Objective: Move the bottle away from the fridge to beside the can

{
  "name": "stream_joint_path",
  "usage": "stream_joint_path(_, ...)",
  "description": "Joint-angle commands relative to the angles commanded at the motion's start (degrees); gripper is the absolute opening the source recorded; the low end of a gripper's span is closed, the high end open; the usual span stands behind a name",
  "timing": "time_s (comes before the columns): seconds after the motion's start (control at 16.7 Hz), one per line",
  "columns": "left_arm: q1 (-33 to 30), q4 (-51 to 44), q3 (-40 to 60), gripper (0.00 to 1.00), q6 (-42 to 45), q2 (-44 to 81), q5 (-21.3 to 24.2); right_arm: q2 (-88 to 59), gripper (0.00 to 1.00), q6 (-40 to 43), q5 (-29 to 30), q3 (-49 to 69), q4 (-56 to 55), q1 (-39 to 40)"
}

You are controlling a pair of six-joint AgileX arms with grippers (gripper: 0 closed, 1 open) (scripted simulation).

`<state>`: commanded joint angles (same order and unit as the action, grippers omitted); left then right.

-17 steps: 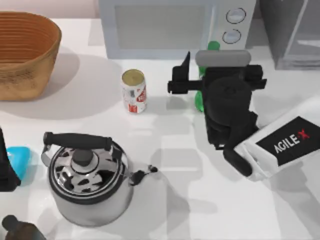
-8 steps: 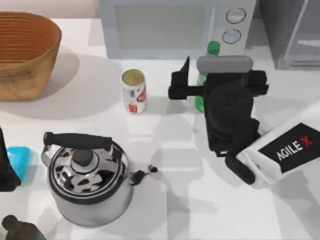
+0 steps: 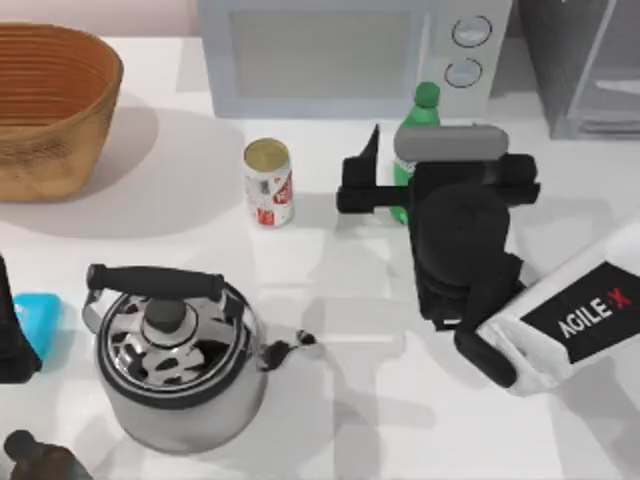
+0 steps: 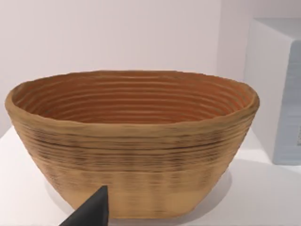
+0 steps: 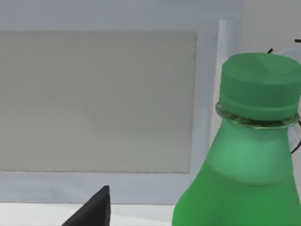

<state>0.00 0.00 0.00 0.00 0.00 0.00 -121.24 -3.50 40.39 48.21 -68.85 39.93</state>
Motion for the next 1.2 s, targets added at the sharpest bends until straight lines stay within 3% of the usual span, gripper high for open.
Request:
stream_joint_path(0.18,0.0,0.0,0.0,1.0,0.0,0.0,0.0,3.55,1.0,-0.06,-3.2,-2.4,1.57,-0.84)
stream_joint_path(0.48,0.0,0.0,0.0,1.0,0.0,0.0,0.0,21.41,1.0,-0.05,-14.92,-12.23,10.18,-6.65)
stream_joint_path(0.84,0.0,0.0,0.0,1.0,0.0,0.0,0.0,58.56,1.0,0.24,-29.8,-27.37,27.96,-19.52)
stream_joint_path(1.2,0.0,0.0,0.0,1.0,0.0,0.0,0.0,95.41,1.0,1.38,-38.68,-40.01,48.84,-32.14)
